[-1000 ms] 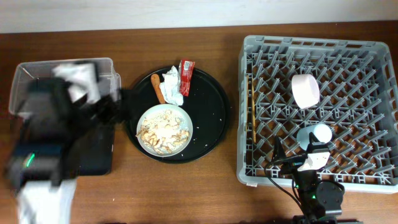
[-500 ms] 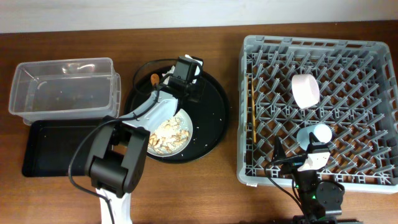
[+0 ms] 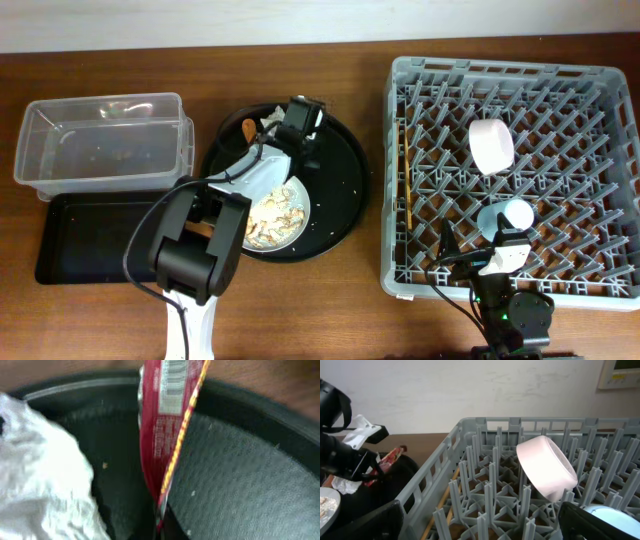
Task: Sort waste into correct bins and load items into the dishwasher rack
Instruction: 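Grasp the red snack wrapper with the left gripper and drop it in the clear bin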
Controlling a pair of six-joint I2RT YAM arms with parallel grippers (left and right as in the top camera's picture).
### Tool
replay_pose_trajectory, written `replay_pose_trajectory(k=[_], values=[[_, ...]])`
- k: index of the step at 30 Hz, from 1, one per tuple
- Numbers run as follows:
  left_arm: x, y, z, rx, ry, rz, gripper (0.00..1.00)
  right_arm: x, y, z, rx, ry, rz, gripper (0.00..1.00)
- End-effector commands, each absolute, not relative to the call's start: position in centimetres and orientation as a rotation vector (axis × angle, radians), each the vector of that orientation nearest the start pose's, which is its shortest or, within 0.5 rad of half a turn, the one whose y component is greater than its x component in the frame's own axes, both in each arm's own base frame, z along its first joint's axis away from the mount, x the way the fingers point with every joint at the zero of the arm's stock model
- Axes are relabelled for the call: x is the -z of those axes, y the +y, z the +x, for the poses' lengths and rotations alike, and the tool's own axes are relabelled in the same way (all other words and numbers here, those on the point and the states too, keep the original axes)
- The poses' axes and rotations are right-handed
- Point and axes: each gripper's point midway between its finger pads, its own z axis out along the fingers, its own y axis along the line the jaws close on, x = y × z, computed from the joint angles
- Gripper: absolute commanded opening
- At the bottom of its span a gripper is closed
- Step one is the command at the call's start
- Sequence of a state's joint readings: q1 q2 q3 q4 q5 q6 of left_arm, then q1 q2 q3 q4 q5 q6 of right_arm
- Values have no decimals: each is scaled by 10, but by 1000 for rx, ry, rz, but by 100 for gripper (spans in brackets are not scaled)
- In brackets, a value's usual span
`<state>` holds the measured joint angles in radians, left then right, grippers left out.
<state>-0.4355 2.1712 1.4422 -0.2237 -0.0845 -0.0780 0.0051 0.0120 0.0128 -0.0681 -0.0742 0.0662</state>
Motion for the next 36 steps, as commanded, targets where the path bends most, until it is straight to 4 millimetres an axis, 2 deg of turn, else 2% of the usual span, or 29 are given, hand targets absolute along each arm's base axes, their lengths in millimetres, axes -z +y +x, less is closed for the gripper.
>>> replay_pose_trajectory(k=[1, 3, 4, 5, 8, 10, 12, 14, 15, 16, 18, 20, 21, 24, 26, 27, 29, 32, 34, 35, 36], values=[[-56, -222, 501, 156, 2492, 420, 1, -158, 15, 246, -116, 1642, -17, 98], [-95, -222, 498, 174, 2511, 372, 1, -158, 15, 246, -116, 1642, -17, 98], [-118, -228, 491, 228, 2520, 367, 1, -158, 15, 246, -116, 1642, -17, 98], [-143, -243, 479, 345, 2517, 382, 1, -158, 15, 246, -116, 1642, -17, 98], [-184, -277, 447, 605, 2508, 349, 0, -158, 15, 246, -116, 1642, -17, 98], [-194, -298, 430, 648, 2507, 359, 1, -158, 15, 246, -116, 1642, -17, 98], [-194, -312, 414, 666, 2530, 379, 1, -158, 15, 246, -116, 1642, -16, 98], [-194, -317, 400, 657, 2554, 406, 1, -158, 15, 246, -116, 1642, -17, 98], [-195, -311, 393, 613, 2578, 403, 1, -158, 15, 246, -116, 1642, -17, 98], [-199, -298, 388, 550, 2597, 384, 1, -158, 15, 246, -116, 1642, -17, 98], [-219, -237, 376, 272, 2627, 280, 1, -158, 15, 246, -116, 1642, -16, 98], [-234, -172, 371, 130, 2664, 132, 1, -158, 15, 246, -116, 1642, -17, 98], [-231, -131, 374, 77, 2707, 7, 0, -158, 15, 246, -116, 1642, -17, 98], [-212, -37, 391, 2, 2733, -325, 1, -158, 15, 246, -116, 1642, -17, 98], [-199, 12, 403, 11, 2711, -491, 0, -158, 15, 246, -116, 1642, -17, 98], [-192, 26, 411, 46, 2701, -513, 1, -158, 15, 246, -116, 1642, -17, 98], [-163, 59, 436, 34, 2684, -555, 0, -158, 15, 246, -116, 1642, -17, 98], [-135, 87, 439, 12, 2713, -650, 1, -158, 15, 246, -116, 1642, -17, 98], [-140, 102, 450, 3, 2652, -649, 37, -158, 15, 246, -116, 1642, -17, 98], [-145, 104, 461, -1, 2623, -567, 58, -158, 15, 246, -116, 1642, -16, 98], [-148, 97, 463, 36, 2632, -509, 66, -158, 15, 246, -116, 1642, -17, 98]])
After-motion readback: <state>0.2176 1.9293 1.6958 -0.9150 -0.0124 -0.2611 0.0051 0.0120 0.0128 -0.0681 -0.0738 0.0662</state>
